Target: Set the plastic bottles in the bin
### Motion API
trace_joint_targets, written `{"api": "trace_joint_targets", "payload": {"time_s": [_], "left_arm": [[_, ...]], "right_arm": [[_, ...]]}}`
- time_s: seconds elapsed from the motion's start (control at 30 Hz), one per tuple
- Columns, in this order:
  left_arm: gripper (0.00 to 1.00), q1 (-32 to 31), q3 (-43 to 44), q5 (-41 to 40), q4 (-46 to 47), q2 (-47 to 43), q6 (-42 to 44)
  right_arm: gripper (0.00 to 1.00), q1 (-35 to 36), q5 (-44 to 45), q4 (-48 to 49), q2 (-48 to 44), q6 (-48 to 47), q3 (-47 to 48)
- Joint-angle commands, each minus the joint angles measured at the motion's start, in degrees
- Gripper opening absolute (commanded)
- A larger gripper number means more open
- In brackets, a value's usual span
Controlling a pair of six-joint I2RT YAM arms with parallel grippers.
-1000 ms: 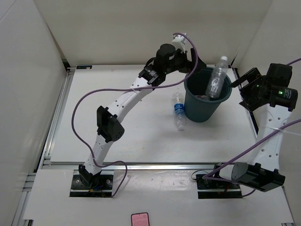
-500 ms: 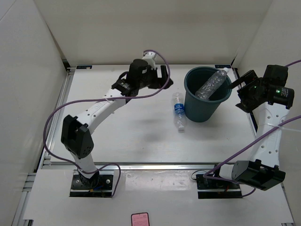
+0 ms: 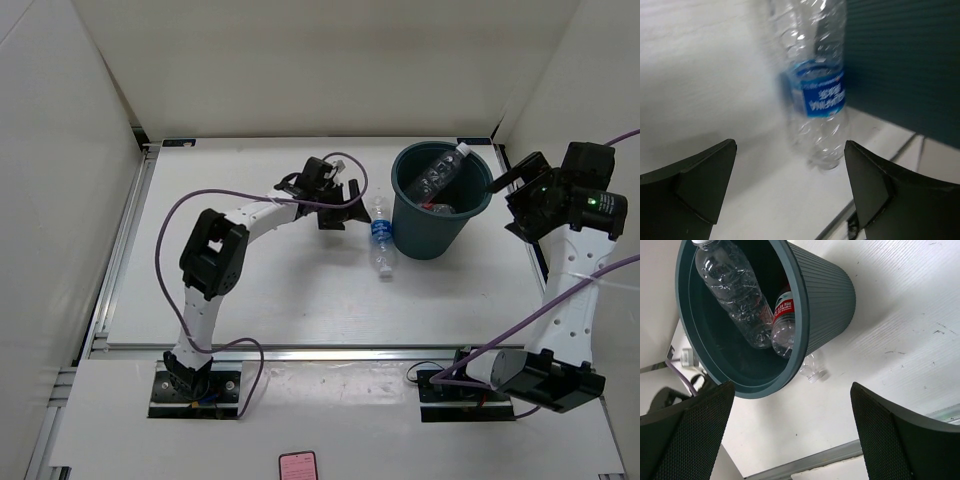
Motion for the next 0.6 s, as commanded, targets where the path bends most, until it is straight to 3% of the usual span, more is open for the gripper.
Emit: {"api": "trace_joint_targets", "payload": {"time_s": [0.0, 0.57], "left_arm": [[1.00, 0.40, 7.29, 9.24, 2.26, 3.09, -4.27], [1.00, -1.01, 22.84, 17.87, 2.26, 20.49, -7.79]], "right_arm": [[1.00, -0.32, 1.28, -0.57, -2.20, -1.89, -0.64], [1.00, -0.32, 5.41, -1.63, -4.84, -4.61, -2.93]]}}
